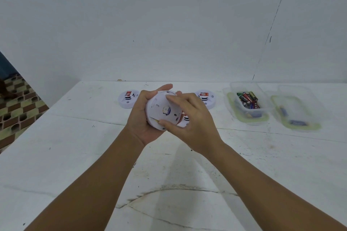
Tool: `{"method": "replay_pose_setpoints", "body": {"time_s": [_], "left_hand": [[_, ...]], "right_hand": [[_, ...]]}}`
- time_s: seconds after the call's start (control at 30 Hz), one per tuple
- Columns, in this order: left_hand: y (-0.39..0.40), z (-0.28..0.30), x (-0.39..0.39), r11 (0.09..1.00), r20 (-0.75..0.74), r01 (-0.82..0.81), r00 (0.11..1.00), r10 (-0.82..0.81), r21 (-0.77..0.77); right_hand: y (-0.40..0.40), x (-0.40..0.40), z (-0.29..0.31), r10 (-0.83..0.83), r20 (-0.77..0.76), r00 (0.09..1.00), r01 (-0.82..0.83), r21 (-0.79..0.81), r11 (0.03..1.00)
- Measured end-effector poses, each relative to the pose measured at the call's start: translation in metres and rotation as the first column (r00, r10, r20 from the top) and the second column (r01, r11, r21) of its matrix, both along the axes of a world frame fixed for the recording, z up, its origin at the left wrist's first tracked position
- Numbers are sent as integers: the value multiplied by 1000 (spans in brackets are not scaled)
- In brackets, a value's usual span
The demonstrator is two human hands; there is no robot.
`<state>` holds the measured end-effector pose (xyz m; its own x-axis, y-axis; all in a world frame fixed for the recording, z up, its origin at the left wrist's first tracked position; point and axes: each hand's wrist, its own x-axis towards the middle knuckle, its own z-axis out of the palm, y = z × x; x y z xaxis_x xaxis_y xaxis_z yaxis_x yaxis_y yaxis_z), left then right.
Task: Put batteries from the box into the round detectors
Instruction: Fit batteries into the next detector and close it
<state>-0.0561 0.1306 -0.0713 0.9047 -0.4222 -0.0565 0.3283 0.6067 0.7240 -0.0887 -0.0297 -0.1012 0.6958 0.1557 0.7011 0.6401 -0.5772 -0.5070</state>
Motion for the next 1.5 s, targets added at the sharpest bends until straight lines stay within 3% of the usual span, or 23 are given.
{"method": "replay_pose_setpoints", "body": {"time_s": [0.23, 0.6, 0.87, 1.03, 1.27, 1.5], "left_hand": [[0, -6, 4, 999, -19, -5, 1000, 5, -32], [-7, 12, 0, 986, -43, -54, 997, 62, 156], [-12, 15, -5, 987, -79, -27, 996, 40, 157], [-11, 5, -3, 991, -131, -3, 991, 20, 131], [-11, 7, -3, 994, -149, 32, 989, -16, 105], [-12, 5, -1, 989, -100, 57, 994, -43, 138]], "right_hand": [[2, -2, -5, 22, -44, 999, -20, 37, 999], [-5, 5, 7, 11, -158, 987, -5, 35, 999], [-8, 7, 16, 28, -227, 973, -26, 15, 1000], [-13, 9, 20, 65, -224, 972, -91, -109, 990], [-15, 9, 23, 64, -220, 973, -94, -128, 987], [-14, 3, 15, -5, -81, 997, -8, -157, 988]]}}
